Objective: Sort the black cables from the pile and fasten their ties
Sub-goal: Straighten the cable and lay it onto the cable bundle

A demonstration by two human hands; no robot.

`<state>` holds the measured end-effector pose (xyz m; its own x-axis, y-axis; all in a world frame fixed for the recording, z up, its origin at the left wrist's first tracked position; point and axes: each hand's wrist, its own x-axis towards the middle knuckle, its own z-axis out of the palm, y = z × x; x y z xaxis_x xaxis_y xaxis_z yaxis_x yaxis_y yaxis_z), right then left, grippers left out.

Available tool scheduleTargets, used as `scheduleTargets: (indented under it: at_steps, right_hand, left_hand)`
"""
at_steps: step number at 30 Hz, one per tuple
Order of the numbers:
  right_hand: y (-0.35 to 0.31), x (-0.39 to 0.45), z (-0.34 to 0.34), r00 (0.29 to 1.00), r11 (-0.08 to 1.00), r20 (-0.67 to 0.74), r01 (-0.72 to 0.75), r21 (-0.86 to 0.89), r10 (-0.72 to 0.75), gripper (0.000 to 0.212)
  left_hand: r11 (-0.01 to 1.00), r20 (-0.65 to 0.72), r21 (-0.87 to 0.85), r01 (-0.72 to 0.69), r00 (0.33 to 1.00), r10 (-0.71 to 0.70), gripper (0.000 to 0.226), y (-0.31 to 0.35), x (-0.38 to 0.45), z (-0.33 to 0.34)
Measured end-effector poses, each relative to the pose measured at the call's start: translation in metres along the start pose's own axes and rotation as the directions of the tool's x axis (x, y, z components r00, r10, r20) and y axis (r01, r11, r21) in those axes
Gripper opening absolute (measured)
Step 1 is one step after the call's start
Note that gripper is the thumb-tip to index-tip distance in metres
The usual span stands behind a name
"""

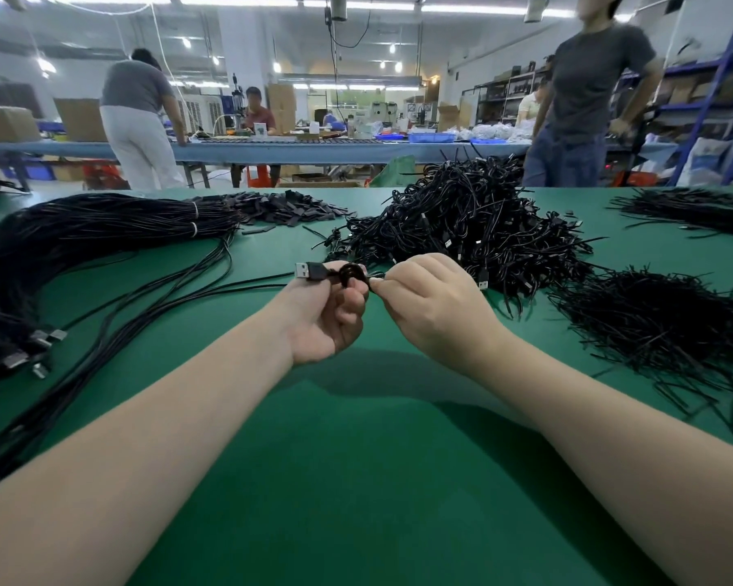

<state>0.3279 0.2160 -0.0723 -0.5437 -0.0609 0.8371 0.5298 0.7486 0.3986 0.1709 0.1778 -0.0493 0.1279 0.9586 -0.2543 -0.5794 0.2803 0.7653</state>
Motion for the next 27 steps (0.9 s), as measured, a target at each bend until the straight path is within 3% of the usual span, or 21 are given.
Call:
scheduleTargets:
  at_steps: [5, 8, 9, 11, 13, 14, 16, 17, 18, 20, 21, 22, 24, 27]
  right_hand:
    - [-0.005, -0.005, -0.001, 0.995, 0.992, 0.005, -0.098, 0.084, 0.098, 0.007]
    - [-0.01, -0.003, -0.001, 0.988, 0.978, 0.014, -0.152, 0.144, 0.152, 0.002]
    - [-0.011, -0.001, -0.002, 0.99, 0.979, 0.019, -0.143, 0.146, 0.142, 0.002]
    - [-0.007, 0.009, -0.004, 0.997, 0.991, 0.035, -0.068, 0.117, 0.065, 0.005]
    - [0.008, 0.028, -0.008, 0.995, 0.999, 0.083, 0.053, -0.002, -0.053, 0.006]
    - [0.021, 0.043, -0.009, 0.989, 0.991, 0.121, 0.095, -0.097, -0.083, 0.006]
    - [0.061, 0.076, -0.011, 0.978, 0.945, 0.208, 0.048, -0.323, 0.021, 0.006]
    - [0.086, 0.092, -0.014, 0.951, 0.885, 0.246, -0.053, -0.463, 0.186, 0.008]
    - [0.11, 0.106, -0.02, 0.87, 0.792, 0.287, -0.171, -0.587, 0.4, 0.011]
    - [0.136, 0.119, -0.03, 0.558, 0.612, 0.355, -0.384, -0.691, 0.75, 0.015]
    - [0.137, 0.117, -0.029, 0.421, 0.579, 0.413, -0.429, -0.693, 0.807, 0.013]
    - [0.13, 0.114, -0.024, 0.343, 0.602, 0.495, -0.441, -0.666, 0.798, 0.011]
    - [0.102, 0.098, -0.006, 0.288, 0.689, 0.643, -0.473, -0.549, 0.71, 0.019]
    - [0.042, 0.048, 0.02, 0.174, 0.678, 0.771, -0.618, -0.399, 0.612, 0.047]
  left_hand:
    - [0.988, -0.021, 0.136, -0.068, 0.997, 0.071, 0.017, -0.01, 0.003, -0.005]
    - [0.911, -0.037, 0.328, -0.248, 0.961, 0.275, 0.02, -0.014, 0.011, -0.015]
    - [0.831, -0.029, 0.447, -0.33, 0.924, 0.382, 0.019, -0.015, 0.013, -0.021]
    - [0.534, 0.022, 0.749, -0.393, 0.82, 0.572, 0.019, -0.016, 0.017, -0.033]
    - [0.243, 0.099, 0.913, -0.327, 0.757, 0.646, 0.02, -0.019, 0.02, -0.043]
    - [0.171, 0.125, 0.94, -0.295, 0.765, 0.632, 0.019, -0.02, 0.022, -0.046]
    - [0.055, 0.159, 0.97, -0.235, 0.794, 0.587, 0.016, -0.022, 0.025, -0.048]
    - [-0.011, 0.176, 0.978, -0.208, 0.799, 0.575, 0.016, -0.023, 0.025, -0.047]
    - [-0.052, 0.187, 0.98, -0.193, 0.797, 0.574, 0.016, -0.023, 0.026, -0.047]
    - [-0.059, 0.183, 0.981, -0.185, 0.778, 0.601, 0.016, -0.023, 0.023, -0.046]
    - [-0.061, 0.182, 0.981, -0.185, 0.761, 0.623, 0.017, -0.023, 0.022, -0.046]
    - [-0.083, 0.185, 0.981, -0.174, 0.738, 0.649, 0.019, -0.024, 0.021, -0.045]
    - [-0.15, 0.188, 0.982, -0.116, 0.702, 0.687, 0.023, -0.026, 0.02, -0.043]
    - [-0.273, 0.113, 0.959, 0.078, 0.777, 0.619, 0.028, -0.022, 0.021, -0.044]
